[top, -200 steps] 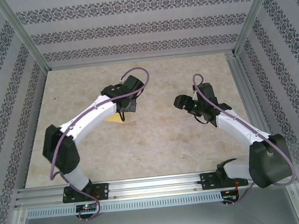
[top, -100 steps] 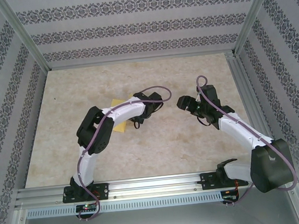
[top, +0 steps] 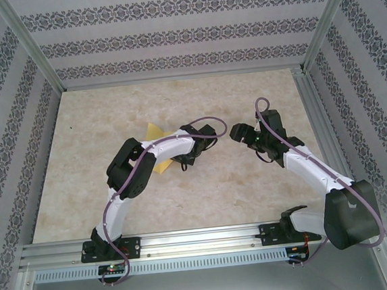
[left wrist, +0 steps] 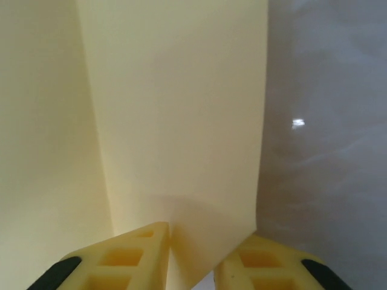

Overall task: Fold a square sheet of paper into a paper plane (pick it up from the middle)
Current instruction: Turn over the paper at the center of the table, then move the paper to the center of the table.

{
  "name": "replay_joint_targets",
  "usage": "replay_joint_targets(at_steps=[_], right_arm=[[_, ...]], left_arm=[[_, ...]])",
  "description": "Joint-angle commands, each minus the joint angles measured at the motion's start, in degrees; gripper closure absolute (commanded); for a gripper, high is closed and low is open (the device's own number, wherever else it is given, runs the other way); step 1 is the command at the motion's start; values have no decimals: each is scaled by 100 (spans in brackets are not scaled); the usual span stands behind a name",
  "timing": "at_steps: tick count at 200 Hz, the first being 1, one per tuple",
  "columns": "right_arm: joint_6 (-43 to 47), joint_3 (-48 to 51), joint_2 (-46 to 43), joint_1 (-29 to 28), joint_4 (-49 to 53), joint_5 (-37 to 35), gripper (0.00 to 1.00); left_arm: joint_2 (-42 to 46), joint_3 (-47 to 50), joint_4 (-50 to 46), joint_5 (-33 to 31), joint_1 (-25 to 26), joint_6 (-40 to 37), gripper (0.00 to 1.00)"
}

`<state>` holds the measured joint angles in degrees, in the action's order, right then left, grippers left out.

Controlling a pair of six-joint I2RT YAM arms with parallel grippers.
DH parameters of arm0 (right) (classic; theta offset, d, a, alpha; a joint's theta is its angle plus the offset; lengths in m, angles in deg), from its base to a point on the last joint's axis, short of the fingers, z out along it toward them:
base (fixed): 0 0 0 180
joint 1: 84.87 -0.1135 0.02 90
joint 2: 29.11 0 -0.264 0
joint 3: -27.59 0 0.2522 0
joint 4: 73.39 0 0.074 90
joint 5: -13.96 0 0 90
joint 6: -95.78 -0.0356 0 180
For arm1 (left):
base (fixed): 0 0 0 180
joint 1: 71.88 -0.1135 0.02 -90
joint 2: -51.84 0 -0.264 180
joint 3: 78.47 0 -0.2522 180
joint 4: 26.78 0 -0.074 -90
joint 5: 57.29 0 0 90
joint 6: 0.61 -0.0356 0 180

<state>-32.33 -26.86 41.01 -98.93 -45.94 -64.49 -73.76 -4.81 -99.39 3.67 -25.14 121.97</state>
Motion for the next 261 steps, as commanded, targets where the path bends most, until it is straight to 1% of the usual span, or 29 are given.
replay_joint_targets(at_steps=[1, 17, 30, 65, 89, 104, 120, 128, 136, 154, 174, 192, 211, 232, 261], right_arm=[[-100, 71, -54, 64, 12, -66, 21], [-92, 62, -52, 66, 3, -25, 21], [-66, 70, -43, 68, -9, 35, 21], [-11, 108, 33, 61, -119, 198, 20], [-25, 80, 187, -11, -244, 392, 19], [-9, 24, 300, -147, -253, 418, 20], [-4, -65, 437, -333, -251, 393, 19], [-6, -106, 517, -426, -249, 384, 20], [-21, -133, 598, -501, -271, 366, 19], [-74, -199, 794, -690, -361, 372, 19], [-116, -320, 1000, -893, -371, 392, 20], [-150, -398, 1142, -1063, -418, 413, 20], [-216, -479, 1334, -1254, -536, 552, 20], [-332, -602, 1605, -1509, -700, 764, 20], [-423, -783, 1919, -1817, -863, 908, 20]], left_arm=[[61, 2, 383, 622, 63, 15, 71], [257, -19, 447, 981, 63, -28, 68], [531, -49, 523, 1406, 63, -78, 64], [1669, 184, 1230, 2640, 27, -173, 51], [2235, 555, 1706, 3124, -205, -62, 44], [2500, 938, 2060, 3361, -483, 49, 42], [2664, 1392, 2464, 3663, -841, 148, 42], [2681, 1639, 2680, 3841, -1028, 223, 43], [2666, 1877, 3000, 4066, -1215, 304, 46], [2472, 2246, 3514, 4453, -1578, 520, 57], [2275, 2477, 3747, 4453, -1799, 592, 65], [2216, 2691, 3949, 4482, -1951, 643, 68], [2185, 2890, 4099, 4526, -2063, 663, 69], [2217, 3162, 4363, 4734, -2157, 763, 68], [2454, 3377, 4790, 5160, -2221, 935, 60]])
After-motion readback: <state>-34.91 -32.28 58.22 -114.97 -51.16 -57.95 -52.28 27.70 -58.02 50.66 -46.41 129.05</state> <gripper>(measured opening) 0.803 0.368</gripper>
